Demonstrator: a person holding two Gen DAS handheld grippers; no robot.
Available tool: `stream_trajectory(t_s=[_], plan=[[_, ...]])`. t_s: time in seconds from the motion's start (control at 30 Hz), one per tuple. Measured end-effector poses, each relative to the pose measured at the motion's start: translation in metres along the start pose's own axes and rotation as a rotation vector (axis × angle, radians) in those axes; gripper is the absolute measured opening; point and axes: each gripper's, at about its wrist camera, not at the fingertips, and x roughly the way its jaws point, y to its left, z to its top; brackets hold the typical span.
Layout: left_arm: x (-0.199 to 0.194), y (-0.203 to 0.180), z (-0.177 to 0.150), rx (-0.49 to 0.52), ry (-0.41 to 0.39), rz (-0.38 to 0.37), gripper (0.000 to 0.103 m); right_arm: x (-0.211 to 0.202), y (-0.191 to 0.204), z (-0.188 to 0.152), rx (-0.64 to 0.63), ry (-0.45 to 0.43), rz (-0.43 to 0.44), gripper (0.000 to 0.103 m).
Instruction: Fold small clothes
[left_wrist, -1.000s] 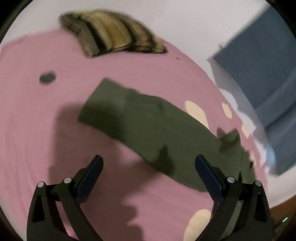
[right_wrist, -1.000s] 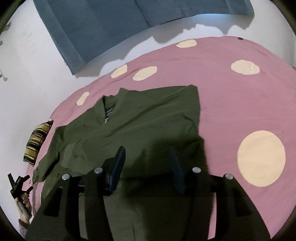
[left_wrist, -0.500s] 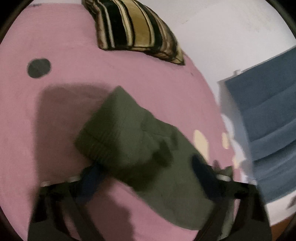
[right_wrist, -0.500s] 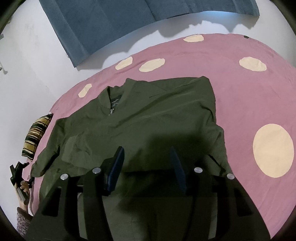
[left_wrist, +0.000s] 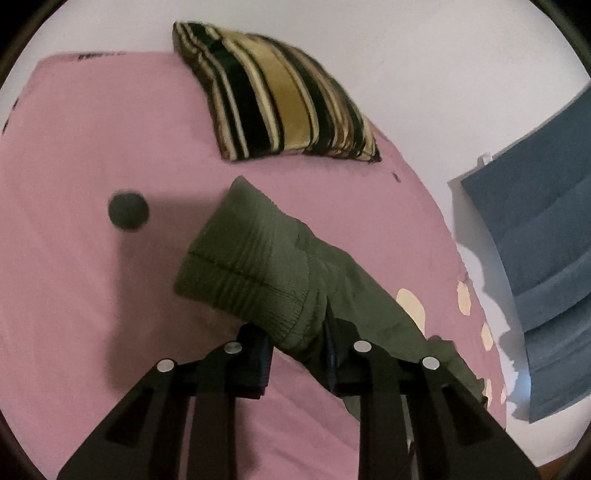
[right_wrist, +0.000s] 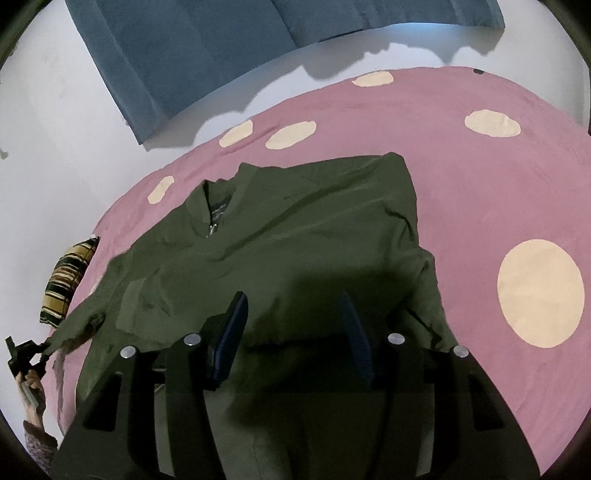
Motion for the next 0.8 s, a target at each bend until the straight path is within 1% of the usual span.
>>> stream_trajectory(t_s=[0.07, 0.17, 0.3, 0.43, 0.47, 0.5, 0.57, 0.6, 0.63, 0.67, 0.77, 0.8], plan=[[-0.007, -0.01, 0.002, 0.025, -0.011, 0.006, 0.023, 0.001, 0.0, 0.0, 0.005, 0.0, 0.002, 0.052], [-0.021, -0.039, 0.005, 0.107, -0.066, 0.018, 0.023, 0.001, 0.001, -0.001, 0.002, 0.004, 0.009, 0.052], [-0.044, -0.101, 0.011, 0.205, -0.108, -0.041, 0.023, -0.005, 0.003, 0.002, -0.005, -0.005, 0.017, 0.052], [-0.069, -0.184, -0.005, 0.368, -0.141, -0.103, 0.023, -0.012, 0.004, 0.004, -0.013, -0.018, 0.026, 0.052], [-0.074, -0.204, -0.012, 0.408, -0.144, -0.119, 0.023, -0.014, 0.004, 0.004, -0.017, -0.018, 0.028, 0.052], [-0.079, -0.231, -0.024, 0.46, -0.145, -0.141, 0.023, -0.015, 0.003, 0.004, -0.018, -0.017, 0.029, 0.052], [-0.084, -0.27, -0.047, 0.533, -0.141, -0.177, 0.024, -0.016, 0.001, 0.004, -0.013, -0.015, 0.034, 0.053], [-0.087, -0.298, -0.067, 0.588, -0.135, -0.208, 0.024, -0.017, 0.0, 0.003, -0.011, -0.011, 0.038, 0.053], [-0.087, -0.312, -0.078, 0.617, -0.13, -0.223, 0.024, -0.017, -0.001, 0.003, -0.01, -0.006, 0.042, 0.053], [-0.085, -0.335, -0.098, 0.665, -0.122, -0.243, 0.024, -0.018, -0.002, 0.002, -0.011, -0.004, 0.043, 0.053], [-0.077, -0.375, -0.143, 0.743, -0.082, -0.289, 0.024, -0.022, -0.006, 0.0, -0.02, 0.001, 0.042, 0.053], [-0.071, -0.388, -0.165, 0.773, -0.06, -0.3, 0.024, -0.023, -0.006, -0.001, -0.021, 0.003, 0.043, 0.053]])
